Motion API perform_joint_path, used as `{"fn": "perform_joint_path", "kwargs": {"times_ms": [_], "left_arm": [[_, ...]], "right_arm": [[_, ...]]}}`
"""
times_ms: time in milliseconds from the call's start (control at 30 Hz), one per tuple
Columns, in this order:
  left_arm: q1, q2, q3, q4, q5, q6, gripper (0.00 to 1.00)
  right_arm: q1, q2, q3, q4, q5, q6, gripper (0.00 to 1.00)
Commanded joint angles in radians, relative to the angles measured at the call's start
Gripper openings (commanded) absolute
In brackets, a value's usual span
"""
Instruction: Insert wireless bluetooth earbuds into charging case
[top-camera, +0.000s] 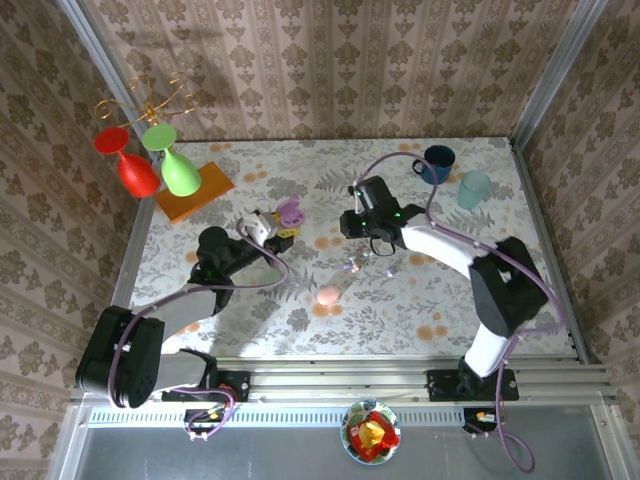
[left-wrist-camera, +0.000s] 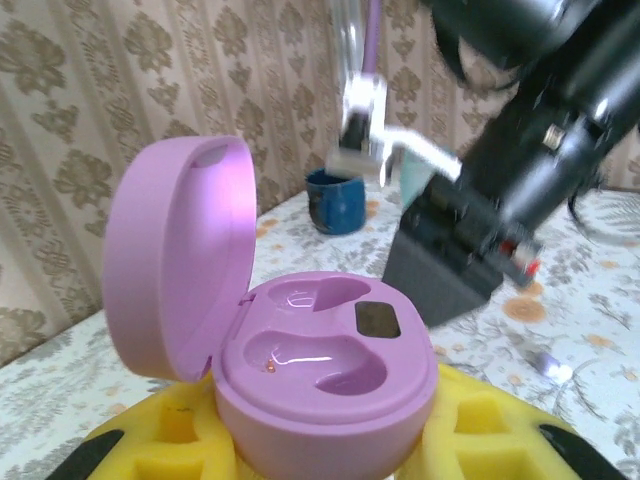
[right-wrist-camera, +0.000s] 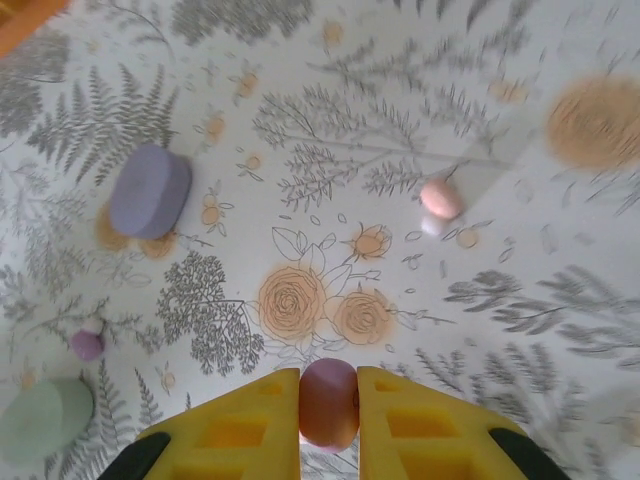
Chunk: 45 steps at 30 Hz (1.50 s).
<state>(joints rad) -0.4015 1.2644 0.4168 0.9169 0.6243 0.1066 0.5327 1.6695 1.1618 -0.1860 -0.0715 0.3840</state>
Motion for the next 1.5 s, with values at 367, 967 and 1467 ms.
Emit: {"fn": "perform_joint_path", "kwargs": {"times_ms": [367, 967, 1467], "left_arm": [[-0.092, 0.046, 0.083, -0.042, 0.082, -0.008, 0.24], [-0.154, 0.041, 0.13, -0.13, 0.156, -0.01, 0.24], [-0.158, 0.014, 0.124, -0.136, 0.137, 0.002, 0.24]], "right_arm": [[0.039, -0.44, -0.093, -0.038, -0.075, -0.438, 0.18], [0.182, -0.371, -0.01, -0.05, -0.12, -0.634, 0.18], [0.183, -0.329, -0.01, -0.083, -0.057, -0.684, 0.17]]}}
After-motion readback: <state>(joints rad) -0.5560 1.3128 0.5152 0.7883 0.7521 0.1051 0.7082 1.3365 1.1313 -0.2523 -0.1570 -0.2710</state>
